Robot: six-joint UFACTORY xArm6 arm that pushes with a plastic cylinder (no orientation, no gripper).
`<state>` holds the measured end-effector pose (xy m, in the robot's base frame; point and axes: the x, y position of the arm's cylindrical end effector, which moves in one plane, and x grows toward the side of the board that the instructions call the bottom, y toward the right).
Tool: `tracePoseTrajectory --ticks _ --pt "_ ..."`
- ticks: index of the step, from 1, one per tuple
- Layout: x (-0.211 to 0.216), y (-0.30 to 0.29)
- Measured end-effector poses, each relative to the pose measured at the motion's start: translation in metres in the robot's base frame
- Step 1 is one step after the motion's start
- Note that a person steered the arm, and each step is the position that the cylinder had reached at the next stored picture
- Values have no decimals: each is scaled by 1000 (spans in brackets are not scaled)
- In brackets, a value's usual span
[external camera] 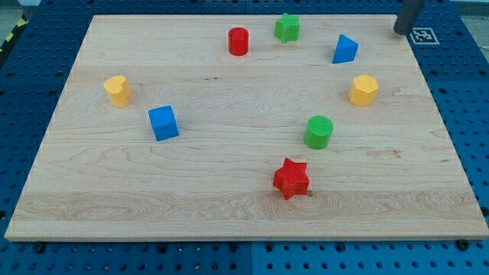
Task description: Move the yellow hexagon left a bit
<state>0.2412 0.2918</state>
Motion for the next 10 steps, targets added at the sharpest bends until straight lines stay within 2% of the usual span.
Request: tracePoseTrajectory --ticks 1,2,7,8,10 --pt "0 -9" --pt "3 -61" --pt "4 -80" --pt "3 -127" --pt "6 -137"
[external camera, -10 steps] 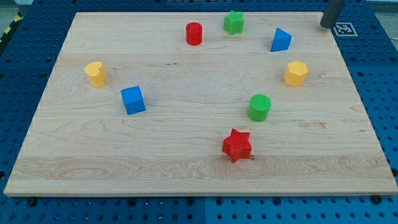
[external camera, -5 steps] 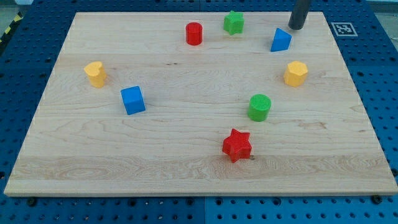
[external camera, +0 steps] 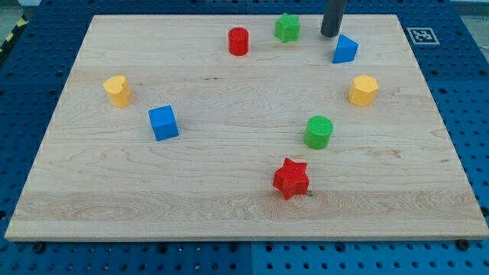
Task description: Move the yellow hexagon left a bit
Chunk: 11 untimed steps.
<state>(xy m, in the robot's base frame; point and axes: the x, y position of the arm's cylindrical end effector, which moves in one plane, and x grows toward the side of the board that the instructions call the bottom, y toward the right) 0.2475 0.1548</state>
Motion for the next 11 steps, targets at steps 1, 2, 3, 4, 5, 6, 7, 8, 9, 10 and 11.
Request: tracePoseTrajectory --ticks 1,2,3,4,5,6,7,8,9,10,11 --pt "3 15" --pt "4 51" --pt "26 79" --pt "76 101" --pt "108 108" --pt "125 107" --pt "178 94" --pt "178 94" --pt "160 59" --pt "156 52" --pt "156 30"
